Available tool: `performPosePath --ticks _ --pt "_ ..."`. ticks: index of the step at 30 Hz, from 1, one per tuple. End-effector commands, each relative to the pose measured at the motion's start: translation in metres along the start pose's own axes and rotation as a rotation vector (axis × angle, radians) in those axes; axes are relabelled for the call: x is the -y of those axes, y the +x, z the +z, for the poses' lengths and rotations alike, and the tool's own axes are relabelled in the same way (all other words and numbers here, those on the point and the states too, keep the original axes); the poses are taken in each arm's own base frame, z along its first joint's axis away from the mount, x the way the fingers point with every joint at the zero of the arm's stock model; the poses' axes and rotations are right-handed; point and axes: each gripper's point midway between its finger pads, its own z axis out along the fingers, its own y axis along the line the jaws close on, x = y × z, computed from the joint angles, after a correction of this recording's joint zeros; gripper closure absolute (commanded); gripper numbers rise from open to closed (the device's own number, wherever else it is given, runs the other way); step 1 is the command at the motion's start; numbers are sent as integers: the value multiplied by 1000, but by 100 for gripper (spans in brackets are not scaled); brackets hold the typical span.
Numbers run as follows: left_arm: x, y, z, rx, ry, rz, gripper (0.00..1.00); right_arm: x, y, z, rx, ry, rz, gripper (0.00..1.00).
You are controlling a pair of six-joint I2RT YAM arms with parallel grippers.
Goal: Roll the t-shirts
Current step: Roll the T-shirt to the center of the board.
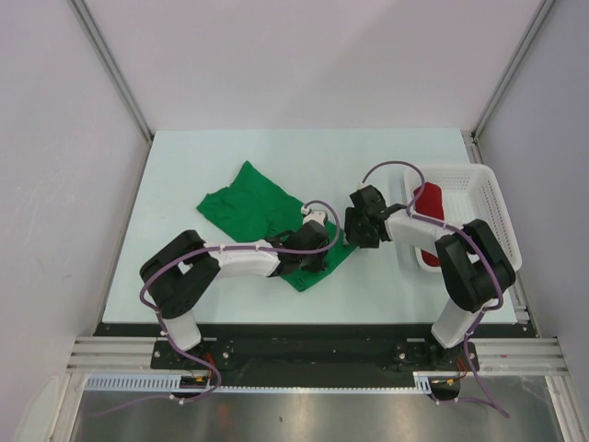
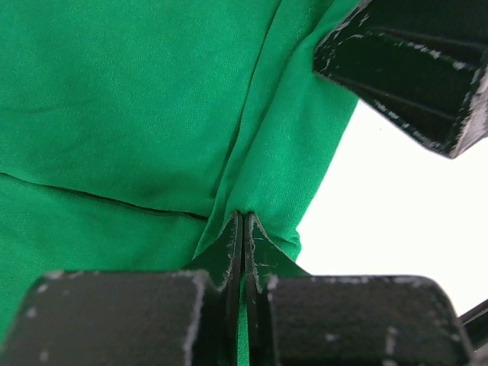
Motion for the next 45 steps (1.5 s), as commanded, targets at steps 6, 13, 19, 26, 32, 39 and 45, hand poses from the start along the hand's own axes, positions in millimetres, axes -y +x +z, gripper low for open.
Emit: performPosePath --ticks 6,13,19,26,32,39,45 --pt "-16 12 -6 -28 -56 -5 99 10 -40 -20 132 23 1 45" --pt "-14 10 -9 -18 -46 -9 99 9 -36 -8 110 25 -16 46" --pt "-11 7 -14 -11 -32 -5 97 3 -37 -4 111 63 -64 50" --pt "-9 1 -35 22 -11 -7 84 5 -28 6 77 117 -107 50" --pt "-8 14 -47 14 2 0 83 5 -20 14 49 129 -121 50" --pt "-28 35 -49 10 -47 -29 90 1 -18 18 32 135 -141 50" --pt "-37 38 -57 29 -60 -37 89 5 -14 23 11 157 -148 49"
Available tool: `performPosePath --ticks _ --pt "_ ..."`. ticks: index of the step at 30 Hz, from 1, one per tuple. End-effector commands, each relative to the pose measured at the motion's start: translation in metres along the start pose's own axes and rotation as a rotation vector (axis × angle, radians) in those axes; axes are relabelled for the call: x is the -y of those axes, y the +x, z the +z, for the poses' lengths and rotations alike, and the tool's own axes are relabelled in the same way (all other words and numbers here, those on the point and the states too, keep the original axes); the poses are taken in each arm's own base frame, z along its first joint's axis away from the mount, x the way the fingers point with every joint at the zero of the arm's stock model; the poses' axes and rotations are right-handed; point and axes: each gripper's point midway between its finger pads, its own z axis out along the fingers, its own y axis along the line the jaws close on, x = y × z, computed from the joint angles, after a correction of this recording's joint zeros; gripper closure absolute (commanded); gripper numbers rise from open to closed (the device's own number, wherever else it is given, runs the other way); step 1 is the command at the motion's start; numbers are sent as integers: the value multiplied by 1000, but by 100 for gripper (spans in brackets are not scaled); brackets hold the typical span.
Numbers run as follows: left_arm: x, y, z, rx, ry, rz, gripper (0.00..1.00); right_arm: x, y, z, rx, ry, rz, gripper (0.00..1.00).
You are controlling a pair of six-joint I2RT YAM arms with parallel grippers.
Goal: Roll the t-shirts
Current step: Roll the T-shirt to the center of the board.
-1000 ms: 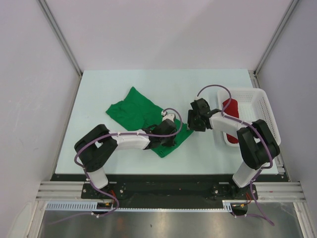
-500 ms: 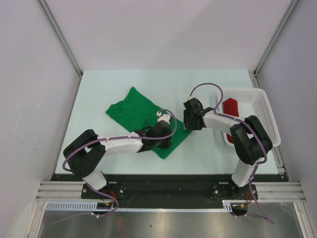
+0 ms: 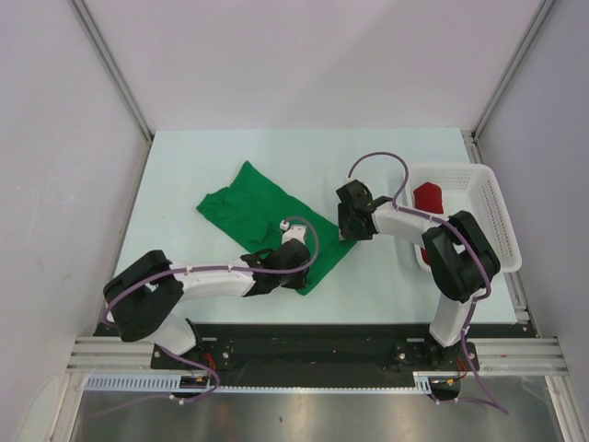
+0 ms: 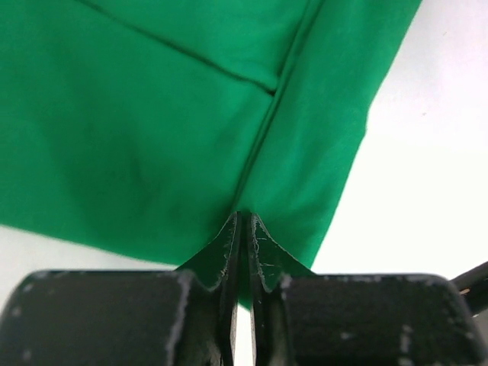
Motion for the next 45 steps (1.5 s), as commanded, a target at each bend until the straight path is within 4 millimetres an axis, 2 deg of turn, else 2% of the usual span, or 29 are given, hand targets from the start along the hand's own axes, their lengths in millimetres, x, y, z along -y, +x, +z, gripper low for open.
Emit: performPosePath --ticks 1,5,9,12,15,18,20,22,24,26,30,33,37,45 --pt "-8 -1 -11 30 -17 -20 89 9 6 12 -21 59 -28 50" --pt "-6 2 -16 37 -7 -1 87 9 9 15 -35 62 -31 50" --pt "-5 15 -18 38 -14 38 87 11 10 16 -41 70 -31 50" --pt "-10 21 -16 27 -38 52 89 12 12 18 -49 75 -33 50" --pt "-15 19 -18 34 -61 68 91 12 12 17 -50 76 -39 50" --pt "-18 1 -30 82 -100 98 89 12 13 18 -55 76 -43 50" --pt "-13 -20 -42 135 -107 119 80 12 11 18 -53 74 -43 49" --pt "-7 -33 -51 157 -106 152 72 12 13 19 -60 74 -45 50" --pt "1 -39 -58 171 -95 177 64 12 13 19 -63 74 -47 50" --pt "12 -47 -63 187 -75 207 61 12 13 21 -67 74 -45 50" --pt "35 -45 -56 170 -50 283 59 11 14 22 -71 74 -47 50" --pt "44 -40 -50 151 -60 332 58 12 15 23 -79 75 -47 50" --pt "40 -26 -33 109 -118 386 57 11 15 24 -81 76 -49 50" --pt "28 -2 -19 46 -209 451 51 13 16 25 -89 83 -51 49"
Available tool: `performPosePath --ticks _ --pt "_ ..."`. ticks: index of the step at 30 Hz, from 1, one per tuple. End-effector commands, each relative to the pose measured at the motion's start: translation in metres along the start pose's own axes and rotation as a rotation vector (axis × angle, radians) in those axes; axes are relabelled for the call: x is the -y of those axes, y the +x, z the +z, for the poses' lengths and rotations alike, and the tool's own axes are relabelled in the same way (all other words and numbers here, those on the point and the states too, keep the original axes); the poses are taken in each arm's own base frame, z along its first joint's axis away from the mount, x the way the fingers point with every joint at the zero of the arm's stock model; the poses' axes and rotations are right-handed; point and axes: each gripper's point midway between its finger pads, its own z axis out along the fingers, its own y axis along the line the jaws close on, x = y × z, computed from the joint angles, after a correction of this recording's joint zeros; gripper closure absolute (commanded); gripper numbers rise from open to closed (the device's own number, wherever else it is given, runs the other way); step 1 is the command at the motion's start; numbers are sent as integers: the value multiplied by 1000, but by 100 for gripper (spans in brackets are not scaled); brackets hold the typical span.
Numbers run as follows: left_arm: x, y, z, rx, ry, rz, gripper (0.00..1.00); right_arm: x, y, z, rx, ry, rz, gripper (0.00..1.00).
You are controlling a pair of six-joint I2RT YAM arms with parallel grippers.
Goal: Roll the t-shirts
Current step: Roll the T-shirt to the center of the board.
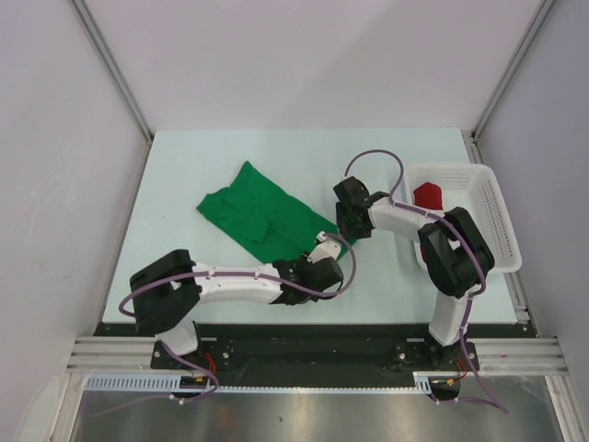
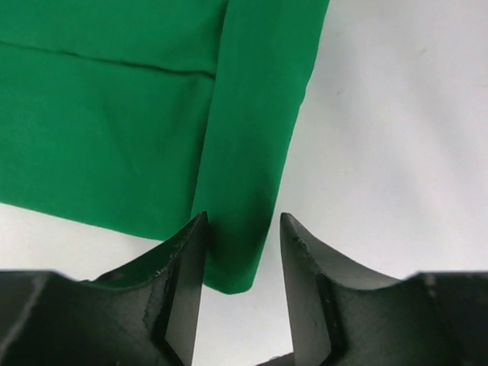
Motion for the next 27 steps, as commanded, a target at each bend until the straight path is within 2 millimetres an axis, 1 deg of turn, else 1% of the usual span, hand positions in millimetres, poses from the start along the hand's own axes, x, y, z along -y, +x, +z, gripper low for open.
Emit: performPosePath --ticks 1,2,5,7,10,11,12,13,14,15,16,17,18,19,20,21,22,23,24,25,27 --pt "4 -6 -2 18 -39 41 51 14 17 23 -54 65 -21 50" --pt "7 -4 -2 14 -33 49 51 14 17 23 -55 64 -16 49" --pt "7 2 0 4 -37 53 50 14 17 24 -55 64 -16 50" --pt "6 5 3 0 -46 52 52 13 15 23 -50 60 -14 50" --pt "4 9 8 0 -60 52 71 13 15 22 -52 53 -15 49" --pt "3 8 9 1 -65 52 81 12 15 21 -53 49 -11 48" --pt "5 9 8 -1 -55 57 85 14 13 21 -52 47 -1 47" --pt "10 5 8 10 -30 45 88 12 12 20 -52 34 5 47" --pt "13 4 8 16 -8 39 94 12 9 16 -43 27 14 46" --pt "19 10 5 2 43 42 96 14 6 15 -37 23 26 44" --pt "28 0 0 43 96 10 98 12 3 12 -29 10 32 42" --pt "31 -3 -3 54 131 -10 100 12 1 9 -22 1 44 41" --pt "33 3 -4 46 160 -23 100 10 -7 2 2 -18 59 40" --pt "43 -2 -10 63 225 -48 100 12 -9 0 1 -38 82 39" --pt "45 -2 -11 62 247 -57 100 12 -12 -4 9 -53 106 39" --pt "46 2 -11 51 258 -74 100 11 -20 -12 41 -75 128 38" --pt "52 4 -12 38 297 -86 100 9 -22 -16 46 -102 143 37" --pt "50 8 -10 25 308 -103 100 12 -21 -17 47 -107 173 37" --pt "52 8 -11 22 327 -127 100 11 -29 -27 83 -130 188 37" --pt "53 5 -11 30 351 -149 100 11 -31 -31 94 -138 200 37" --pt "57 9 -15 13 396 -168 100 15 -29 -37 109 -146 235 36"
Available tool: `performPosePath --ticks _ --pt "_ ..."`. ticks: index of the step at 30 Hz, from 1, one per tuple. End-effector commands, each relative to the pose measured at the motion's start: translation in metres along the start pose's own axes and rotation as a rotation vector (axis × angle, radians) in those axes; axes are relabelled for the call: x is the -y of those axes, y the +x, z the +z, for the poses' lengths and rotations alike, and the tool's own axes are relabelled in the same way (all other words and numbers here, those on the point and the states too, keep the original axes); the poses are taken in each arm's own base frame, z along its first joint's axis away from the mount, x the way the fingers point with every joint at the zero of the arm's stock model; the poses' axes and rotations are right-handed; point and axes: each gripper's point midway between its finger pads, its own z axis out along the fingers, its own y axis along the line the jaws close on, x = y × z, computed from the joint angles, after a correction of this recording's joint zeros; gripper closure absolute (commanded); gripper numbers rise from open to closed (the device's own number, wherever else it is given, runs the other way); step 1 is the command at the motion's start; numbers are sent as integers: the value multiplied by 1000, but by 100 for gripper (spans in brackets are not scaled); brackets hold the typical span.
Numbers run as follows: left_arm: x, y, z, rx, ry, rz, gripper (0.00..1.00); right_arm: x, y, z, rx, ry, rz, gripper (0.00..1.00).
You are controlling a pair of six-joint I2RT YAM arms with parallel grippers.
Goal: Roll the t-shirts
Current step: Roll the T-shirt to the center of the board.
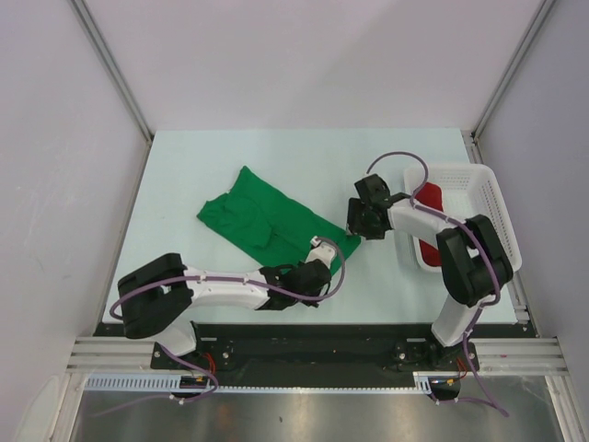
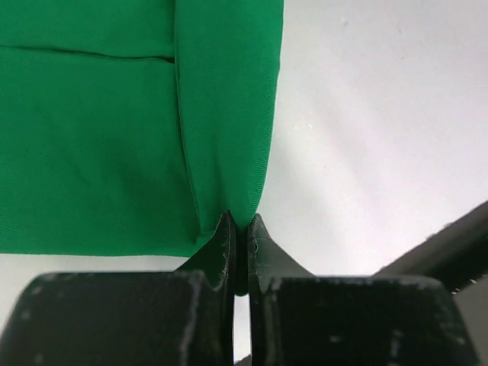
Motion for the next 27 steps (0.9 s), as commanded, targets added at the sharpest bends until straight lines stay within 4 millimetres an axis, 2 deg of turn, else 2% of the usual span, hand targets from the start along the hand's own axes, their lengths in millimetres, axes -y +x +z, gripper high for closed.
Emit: performPosePath --ticks 1,2,3,4,5,6,8,10,12,13,16,27 --pt "32 -10 -13 10 209 -114 100 -9 -29 -35 141 -87 103 37" --pt "34 -9 -14 3 228 -121 100 -5 -31 -39 154 -90 124 36" --pt "34 -7 -16 -1 236 -131 100 1 -24 -38 154 -85 151 37" --pt "32 -9 -15 -1 240 -144 100 2 -27 -49 183 -102 166 36" --pt "32 -9 -16 -4 248 -153 100 5 -26 -52 190 -102 182 37" --pt "32 -6 -18 -18 262 -163 100 12 -17 -52 179 -94 202 37" --pt "32 -11 -18 -6 287 -188 100 14 -14 -61 197 -106 231 37" --pt "28 -12 -19 -8 298 -213 100 22 1 -59 180 -82 257 38" --pt "30 -7 -21 -27 332 -224 100 23 6 -64 181 -91 279 38" --pt "29 -10 -21 -17 340 -232 100 24 15 -62 165 -93 287 38" --pt "29 -7 -21 -27 353 -240 100 17 22 -61 173 -103 312 38" --pt "26 -5 -22 -28 371 -262 100 6 27 -32 161 -90 441 34"
